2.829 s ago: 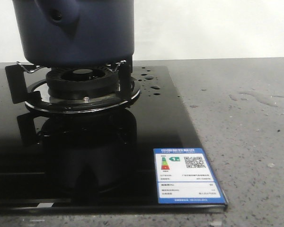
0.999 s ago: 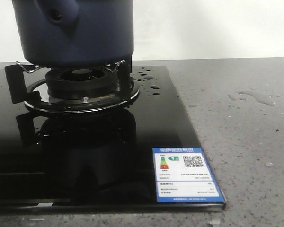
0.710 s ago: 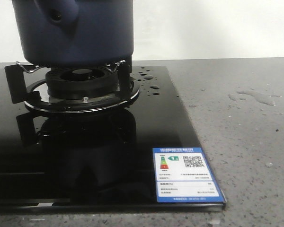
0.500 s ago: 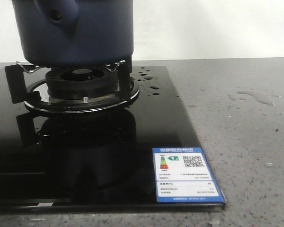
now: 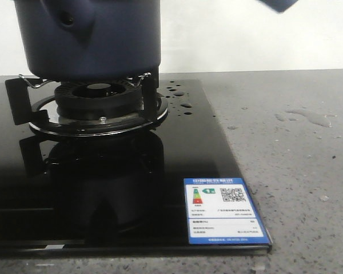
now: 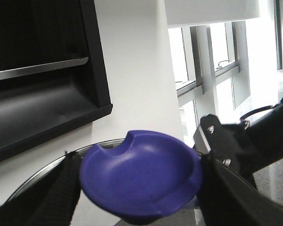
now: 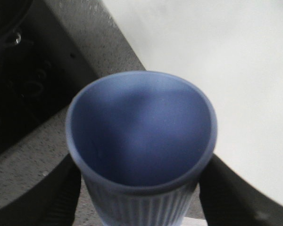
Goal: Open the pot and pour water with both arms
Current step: 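Tilt the cup with the right gripper to pour water into the pot, then return the cup to the countertop with the right gripper and release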
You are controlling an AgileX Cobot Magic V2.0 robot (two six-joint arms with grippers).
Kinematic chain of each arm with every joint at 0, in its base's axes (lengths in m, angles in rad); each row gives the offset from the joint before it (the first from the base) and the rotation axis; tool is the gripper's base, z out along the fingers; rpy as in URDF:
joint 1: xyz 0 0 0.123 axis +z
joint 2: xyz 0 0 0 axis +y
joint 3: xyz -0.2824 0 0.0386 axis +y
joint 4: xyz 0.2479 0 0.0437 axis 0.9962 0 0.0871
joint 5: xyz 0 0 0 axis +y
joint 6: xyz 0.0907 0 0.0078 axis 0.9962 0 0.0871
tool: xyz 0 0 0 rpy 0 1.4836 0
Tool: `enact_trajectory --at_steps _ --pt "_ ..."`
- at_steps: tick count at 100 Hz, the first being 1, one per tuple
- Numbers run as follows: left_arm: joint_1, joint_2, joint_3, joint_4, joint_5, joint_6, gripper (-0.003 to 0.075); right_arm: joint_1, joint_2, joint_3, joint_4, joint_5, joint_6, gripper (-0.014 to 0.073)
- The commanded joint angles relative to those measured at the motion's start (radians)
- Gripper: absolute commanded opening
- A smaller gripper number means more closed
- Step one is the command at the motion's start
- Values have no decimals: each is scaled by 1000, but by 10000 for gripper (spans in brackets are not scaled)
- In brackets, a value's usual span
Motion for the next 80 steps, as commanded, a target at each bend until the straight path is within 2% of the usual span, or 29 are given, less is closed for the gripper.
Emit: enact_trajectory --at_steps 1,13,24,47,64,80 --pt "1 -21 -38 -90 -10 -8 282 -37 -109 -8 45 -66 18 100" --pt "1 -21 -38 -90 -10 -24 282 -100 -221 84 104 -139 18 100" --pt "1 -21 -38 -88 -8 -32 282 -189 -340 243 138 -253 20 100" --pt "1 -21 -38 -88 -8 -32 282 -380 -542 681 280 -720 81 102" --pt "1 -21 -38 -88 -8 -32 282 -396 -557 882 376 -976 81 102" --pt "1 -21 -38 -88 -8 -32 282 -396 -491 970 455 -1123 83 102"
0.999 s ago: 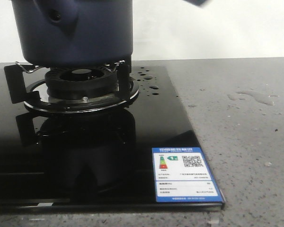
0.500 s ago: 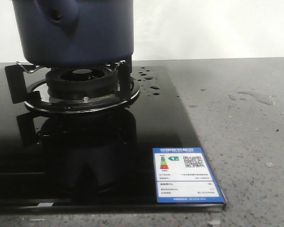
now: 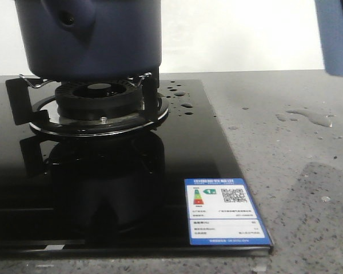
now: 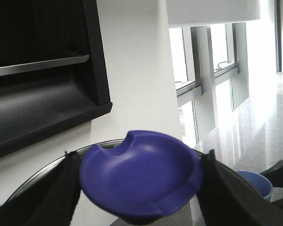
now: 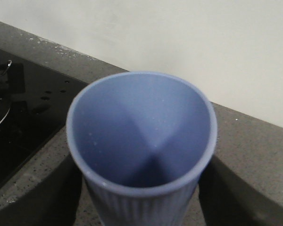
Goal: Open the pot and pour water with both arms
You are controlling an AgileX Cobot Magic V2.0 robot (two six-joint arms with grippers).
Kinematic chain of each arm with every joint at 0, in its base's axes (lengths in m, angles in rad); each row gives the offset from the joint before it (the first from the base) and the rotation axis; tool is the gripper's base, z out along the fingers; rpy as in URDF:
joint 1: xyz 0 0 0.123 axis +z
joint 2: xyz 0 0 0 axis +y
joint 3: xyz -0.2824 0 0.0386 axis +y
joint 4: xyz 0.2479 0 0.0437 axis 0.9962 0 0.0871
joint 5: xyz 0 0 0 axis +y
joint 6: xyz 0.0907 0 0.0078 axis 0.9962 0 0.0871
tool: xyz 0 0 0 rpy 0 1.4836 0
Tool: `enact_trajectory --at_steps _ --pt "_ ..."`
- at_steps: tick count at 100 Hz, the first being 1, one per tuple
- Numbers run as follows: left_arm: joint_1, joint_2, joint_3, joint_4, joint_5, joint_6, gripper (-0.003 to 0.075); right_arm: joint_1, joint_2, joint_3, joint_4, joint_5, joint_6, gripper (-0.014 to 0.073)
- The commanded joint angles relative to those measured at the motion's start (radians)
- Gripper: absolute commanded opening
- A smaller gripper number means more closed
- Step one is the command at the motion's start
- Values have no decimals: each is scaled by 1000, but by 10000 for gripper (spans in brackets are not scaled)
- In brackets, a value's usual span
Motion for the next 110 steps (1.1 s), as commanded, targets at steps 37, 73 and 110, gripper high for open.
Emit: enact_trajectory --at_steps 37,73,110 --pt "1 -21 -38 -90 -1 -10 282 -5 159 17 119 -248 33 353" --pt "1 -21 -9 -90 -1 -10 282 -5 129 17 125 -263 33 647" --pt "-1 6 58 -90 -1 -10 282 -5 -88 17 119 -237 33 644"
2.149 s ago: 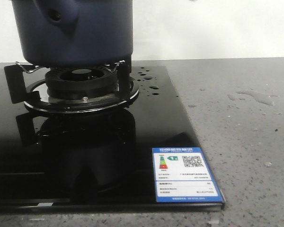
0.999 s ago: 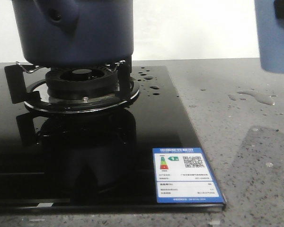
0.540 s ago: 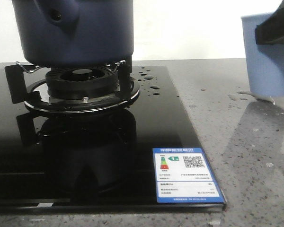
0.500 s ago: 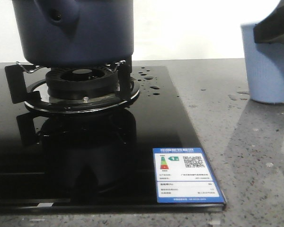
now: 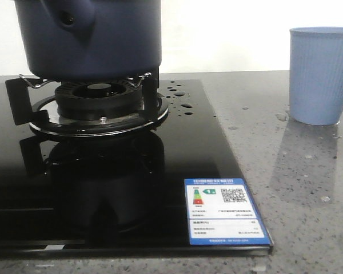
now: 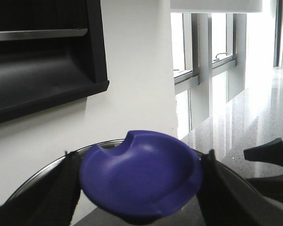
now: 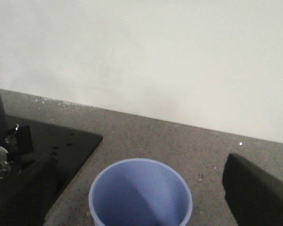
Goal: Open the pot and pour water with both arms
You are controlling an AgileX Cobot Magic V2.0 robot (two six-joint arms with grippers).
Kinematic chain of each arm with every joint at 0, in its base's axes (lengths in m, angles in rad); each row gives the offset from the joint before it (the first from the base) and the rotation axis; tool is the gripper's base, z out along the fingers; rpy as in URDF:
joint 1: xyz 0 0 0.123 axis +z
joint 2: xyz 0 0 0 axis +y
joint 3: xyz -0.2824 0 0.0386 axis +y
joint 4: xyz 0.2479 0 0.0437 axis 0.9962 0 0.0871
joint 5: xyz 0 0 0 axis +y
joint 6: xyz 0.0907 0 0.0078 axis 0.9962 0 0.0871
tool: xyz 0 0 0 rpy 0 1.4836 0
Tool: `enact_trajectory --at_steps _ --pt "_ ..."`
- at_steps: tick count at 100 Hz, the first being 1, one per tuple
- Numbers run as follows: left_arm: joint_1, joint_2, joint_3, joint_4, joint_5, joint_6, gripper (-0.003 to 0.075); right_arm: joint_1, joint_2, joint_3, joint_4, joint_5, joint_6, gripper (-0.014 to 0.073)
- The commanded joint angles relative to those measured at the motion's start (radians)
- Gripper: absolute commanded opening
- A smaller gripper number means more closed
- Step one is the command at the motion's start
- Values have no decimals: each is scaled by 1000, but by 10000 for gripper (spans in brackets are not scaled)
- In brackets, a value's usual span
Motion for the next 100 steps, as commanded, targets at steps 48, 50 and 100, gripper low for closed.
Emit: enact_trajectory --at_steps 48,50,100 --pt "-190 240 -18 -101 -149 84 282 -5 -251 -26 0 21 3 -67" --pt "-193 246 -18 -101 -152 91 282 -5 -258 -26 0 29 3 -67" --pt "-193 394 -18 -99 -154 107 286 -5 -325 -26 0 226 3 -67"
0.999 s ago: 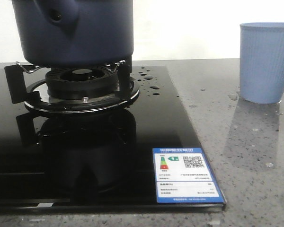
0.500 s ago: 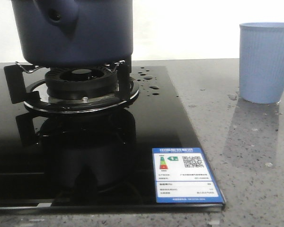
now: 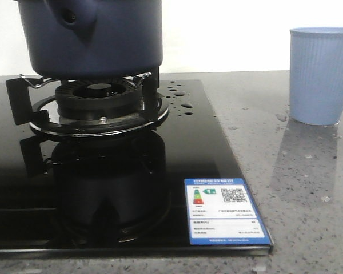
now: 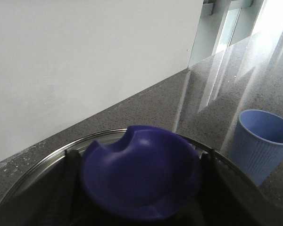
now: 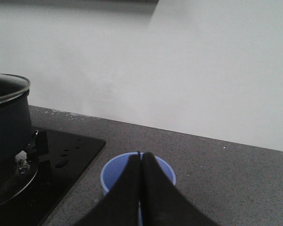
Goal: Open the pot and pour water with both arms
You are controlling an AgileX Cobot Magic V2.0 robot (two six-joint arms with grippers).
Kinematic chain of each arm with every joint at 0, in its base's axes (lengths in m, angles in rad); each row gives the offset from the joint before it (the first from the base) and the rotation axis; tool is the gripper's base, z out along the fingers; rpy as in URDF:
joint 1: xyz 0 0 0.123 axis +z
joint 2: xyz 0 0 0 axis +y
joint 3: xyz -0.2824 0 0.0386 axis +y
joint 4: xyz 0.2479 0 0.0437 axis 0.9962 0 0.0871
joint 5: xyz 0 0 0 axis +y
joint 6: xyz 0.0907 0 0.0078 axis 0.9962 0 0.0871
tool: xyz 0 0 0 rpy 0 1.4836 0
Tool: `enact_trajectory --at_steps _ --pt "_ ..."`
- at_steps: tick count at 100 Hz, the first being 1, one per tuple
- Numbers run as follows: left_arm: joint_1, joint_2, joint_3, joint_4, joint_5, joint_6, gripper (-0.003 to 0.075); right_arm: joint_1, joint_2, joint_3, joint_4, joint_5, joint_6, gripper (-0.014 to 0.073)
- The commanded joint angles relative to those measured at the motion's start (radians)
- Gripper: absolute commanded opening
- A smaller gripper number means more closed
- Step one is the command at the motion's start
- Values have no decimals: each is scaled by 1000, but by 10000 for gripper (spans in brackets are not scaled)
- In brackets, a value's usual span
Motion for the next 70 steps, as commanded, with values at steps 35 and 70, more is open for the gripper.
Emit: enact_trajectory --at_steps 35,70 --pt "-7 -67 -33 -62 13 -11 586 -5 -1 -26 0 -65 3 -67" --pt "86 -347 -25 2 -209 -166 232 -5 -41 -26 0 -63 3 -67"
